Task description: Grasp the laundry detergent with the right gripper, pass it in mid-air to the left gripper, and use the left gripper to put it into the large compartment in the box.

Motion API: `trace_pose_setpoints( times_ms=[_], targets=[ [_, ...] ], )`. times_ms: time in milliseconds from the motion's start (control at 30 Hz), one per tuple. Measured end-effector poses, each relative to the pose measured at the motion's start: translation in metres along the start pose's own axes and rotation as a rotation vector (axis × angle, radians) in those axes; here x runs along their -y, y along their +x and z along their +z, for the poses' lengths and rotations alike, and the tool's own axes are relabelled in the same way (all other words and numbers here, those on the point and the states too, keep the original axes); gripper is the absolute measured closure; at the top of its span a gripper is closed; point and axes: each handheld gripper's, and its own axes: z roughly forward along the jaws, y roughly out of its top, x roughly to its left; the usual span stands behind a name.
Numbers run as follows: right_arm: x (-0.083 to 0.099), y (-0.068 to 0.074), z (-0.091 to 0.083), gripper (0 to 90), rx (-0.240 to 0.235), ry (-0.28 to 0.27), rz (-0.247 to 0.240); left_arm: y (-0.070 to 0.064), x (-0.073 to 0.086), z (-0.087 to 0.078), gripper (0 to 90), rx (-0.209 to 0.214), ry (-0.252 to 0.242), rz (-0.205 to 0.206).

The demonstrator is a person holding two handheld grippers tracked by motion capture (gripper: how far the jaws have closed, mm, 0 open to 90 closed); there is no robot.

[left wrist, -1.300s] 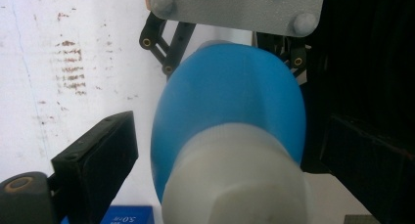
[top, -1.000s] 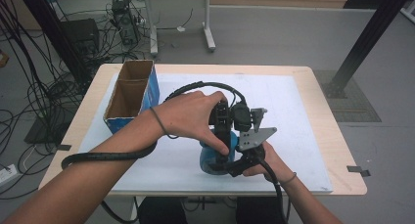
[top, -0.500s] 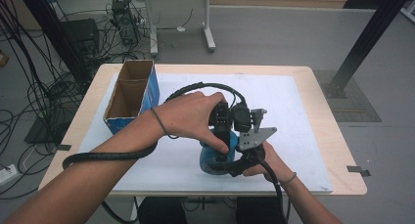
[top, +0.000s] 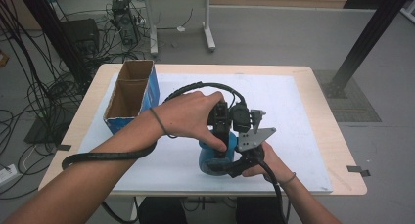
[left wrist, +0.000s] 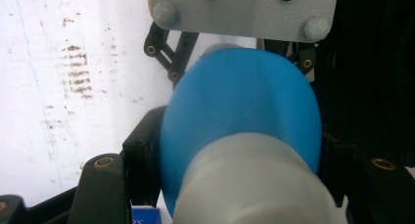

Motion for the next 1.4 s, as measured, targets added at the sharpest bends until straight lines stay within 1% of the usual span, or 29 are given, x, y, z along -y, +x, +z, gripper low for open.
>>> trace_pose_setpoints(
  times_ms=[33,133,233,267,367,433,567,700,733,833,1133,1367,1400],
  targets=[
    [0.0000,0.0000,0.0000,42.5,0.001,-0.001,-0.002,-0.0009,0.0014,-0.0005,37.2,-0.006,-0.009,0.007],
    [0.0009,-0.0003,-0.0007,42.5,0.000,-0.007,0.000,-0.0016,0.0006,-0.0014,37.4,-0.007,-0.005,0.000],
    [0.0008,-0.0005,-0.0011,42.5,-0.001,-0.008,-0.001,-0.0011,-0.0003,-0.0018,37.5,-0.007,-0.002,0.005],
    [0.0010,-0.0006,-0.0011,42.5,-0.002,-0.009,0.001,-0.0018,0.0008,-0.0015,37.6,-0.011,-0.009,0.006],
    [0.0016,-0.0006,-0.0011,42.5,-0.002,-0.012,0.004,-0.0013,0.0002,-0.0021,37.6,-0.009,-0.007,0.006],
    [0.0022,-0.0011,-0.0009,42.4,-0.004,-0.013,0.004,0.0010,-0.0012,-0.0018,37.6,-0.001,0.003,0.000],
    [0.0029,-0.0010,-0.0004,42.4,-0.006,-0.014,0.009,0.0003,-0.0026,-0.0007,37.6,-0.003,0.009,0.001],
    [0.0040,-0.0009,-0.0003,42.4,-0.004,-0.018,0.009,-0.0006,-0.0007,-0.0008,37.6,-0.007,-0.002,0.000],
    [0.0040,-0.0009,-0.0003,42.4,-0.004,-0.018,0.009,-0.0001,-0.0017,-0.0018,37.6,-0.005,0.003,0.003],
    [0.0032,-0.0016,-0.0009,42.4,-0.004,-0.021,0.004,-0.0017,-0.0004,-0.0029,37.6,-0.012,-0.005,0.002],
    [0.0019,-0.0013,-0.0011,42.4,-0.004,-0.018,0.005,-0.0011,0.0016,-0.0035,37.5,-0.011,-0.008,-0.001],
    [0.0015,-0.0017,-0.0007,42.4,-0.005,-0.018,0.002,-0.0021,0.0018,-0.0039,37.5,-0.013,-0.007,-0.005],
    [0.0015,-0.0017,-0.0008,42.4,-0.006,-0.019,0.004,-0.0026,0.0026,-0.0041,37.5,-0.013,-0.012,-0.013]
  ],
)
